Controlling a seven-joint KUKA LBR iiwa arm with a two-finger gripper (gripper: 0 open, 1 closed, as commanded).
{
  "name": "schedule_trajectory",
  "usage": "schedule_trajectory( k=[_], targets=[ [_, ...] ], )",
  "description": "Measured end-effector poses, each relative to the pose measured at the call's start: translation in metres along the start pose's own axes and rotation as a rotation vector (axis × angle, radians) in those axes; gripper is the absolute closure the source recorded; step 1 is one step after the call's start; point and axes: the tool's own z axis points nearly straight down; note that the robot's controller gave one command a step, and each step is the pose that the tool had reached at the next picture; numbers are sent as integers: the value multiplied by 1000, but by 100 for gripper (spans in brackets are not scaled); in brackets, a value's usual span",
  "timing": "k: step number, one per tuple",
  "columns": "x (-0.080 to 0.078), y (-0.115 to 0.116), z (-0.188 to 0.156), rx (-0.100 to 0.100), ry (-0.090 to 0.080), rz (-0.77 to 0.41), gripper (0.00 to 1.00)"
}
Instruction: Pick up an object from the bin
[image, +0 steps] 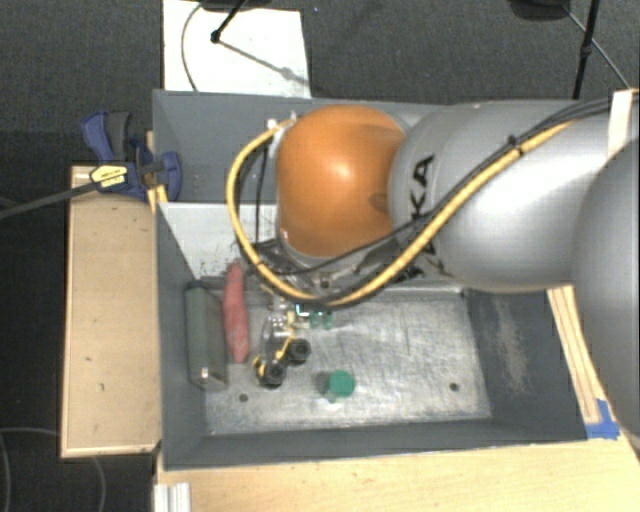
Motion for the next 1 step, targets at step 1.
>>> schedule_trajectory(
  k=[1],
  targets=[
    [-2,-1,-5,-2,-8,6,0]
  ],
)
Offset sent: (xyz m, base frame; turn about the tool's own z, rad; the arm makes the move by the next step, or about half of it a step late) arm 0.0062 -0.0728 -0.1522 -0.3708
